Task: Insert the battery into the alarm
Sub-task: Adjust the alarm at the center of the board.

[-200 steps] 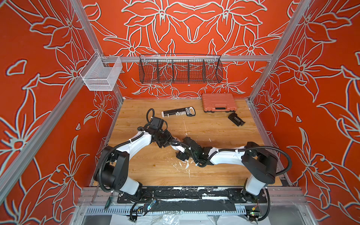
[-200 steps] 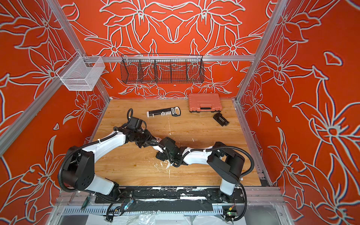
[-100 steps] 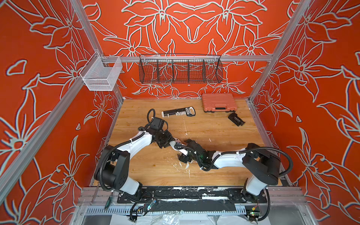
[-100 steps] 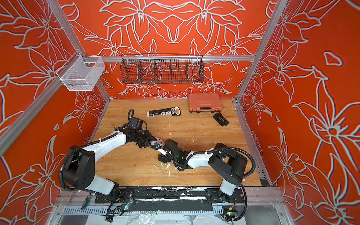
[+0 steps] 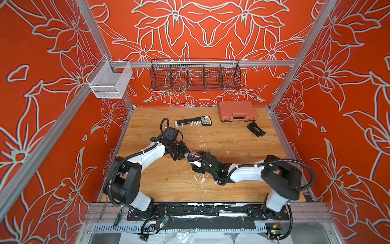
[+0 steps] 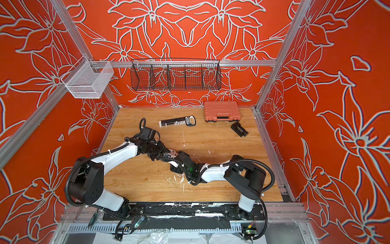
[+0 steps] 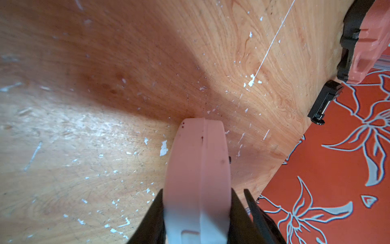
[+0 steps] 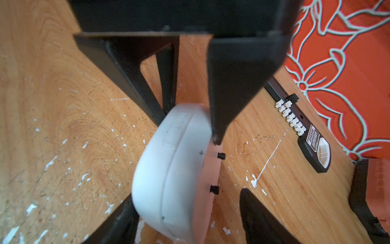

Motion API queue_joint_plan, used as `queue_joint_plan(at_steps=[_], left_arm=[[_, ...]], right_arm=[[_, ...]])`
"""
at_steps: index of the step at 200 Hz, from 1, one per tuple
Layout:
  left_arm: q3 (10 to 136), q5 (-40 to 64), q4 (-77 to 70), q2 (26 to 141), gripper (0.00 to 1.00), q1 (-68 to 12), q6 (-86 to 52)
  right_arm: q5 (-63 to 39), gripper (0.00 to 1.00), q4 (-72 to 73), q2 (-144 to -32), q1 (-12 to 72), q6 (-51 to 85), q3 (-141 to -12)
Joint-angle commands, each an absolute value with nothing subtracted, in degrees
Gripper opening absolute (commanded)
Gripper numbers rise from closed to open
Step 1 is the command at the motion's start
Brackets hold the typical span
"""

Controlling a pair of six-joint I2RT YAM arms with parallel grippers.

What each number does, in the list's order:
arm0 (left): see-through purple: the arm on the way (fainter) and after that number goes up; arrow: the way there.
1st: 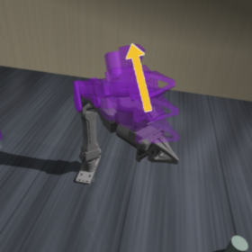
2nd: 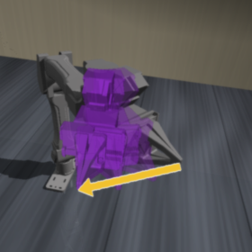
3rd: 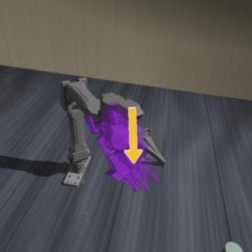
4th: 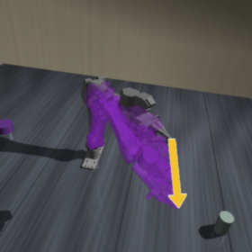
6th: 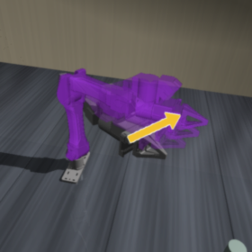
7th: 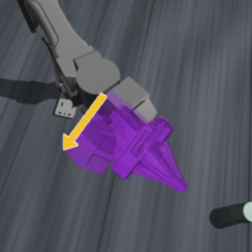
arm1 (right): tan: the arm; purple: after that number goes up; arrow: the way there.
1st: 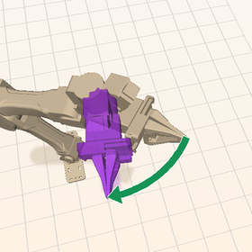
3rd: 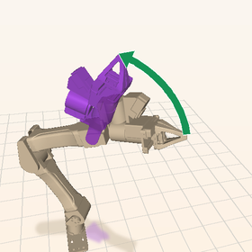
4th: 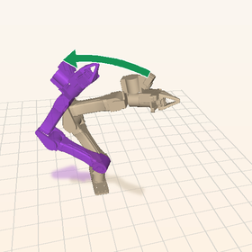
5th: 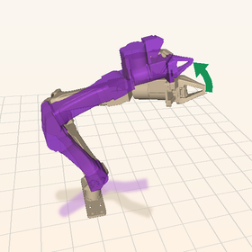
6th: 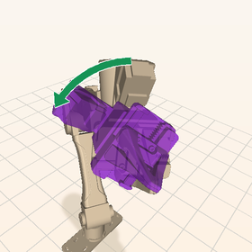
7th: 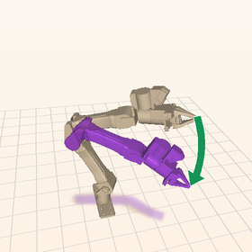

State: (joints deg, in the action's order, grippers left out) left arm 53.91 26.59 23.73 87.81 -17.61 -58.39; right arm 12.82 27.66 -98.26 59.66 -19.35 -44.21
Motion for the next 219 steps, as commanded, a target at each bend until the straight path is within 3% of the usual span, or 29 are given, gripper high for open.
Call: queue_joint_plan(at_steps=[1,23,67,129,172,189,219], left_arm=[[55.49,27.95,23.99,88.62,0.30,-17.84,-58.89],[55.47,27.95,24.09,88.68,0.30,-17.84,-58.89],[55.63,28.30,23.99,88.97,0.31,-17.84,-59.06],[55.37,29.02,23.64,89.01,0.32,-18.02,-59.82],[55.46,29.23,23.55,89.05,0.32,-18.02,-60.03],[55.46,29.31,23.55,89.06,0.32,-18.02,-60.10],[55.72,29.20,23.82,89.21,0.32,-18.01,-59.94]], right_arm=[[14.11,0.68,27.42,-99.12,60.20,-20.67,-45.35],[13.89,0.57,27.49,-99.47,60.37,-20.06,-45.19],[14.59,0.44,27.23,-100.45,60.77,-19.95,-45.92],[17.98,0.47,27.83,-102.47,61.05,-19.87,-47.41],[20.72,0.63,27.47,-102.74,61.00,-18.86,-47.99],[20.91,0.62,27.32,-102.61,61.00,-18.57,-47.99],[20.59,0.49,27.42,-102.00,61.00,-18.30,-47.65]])
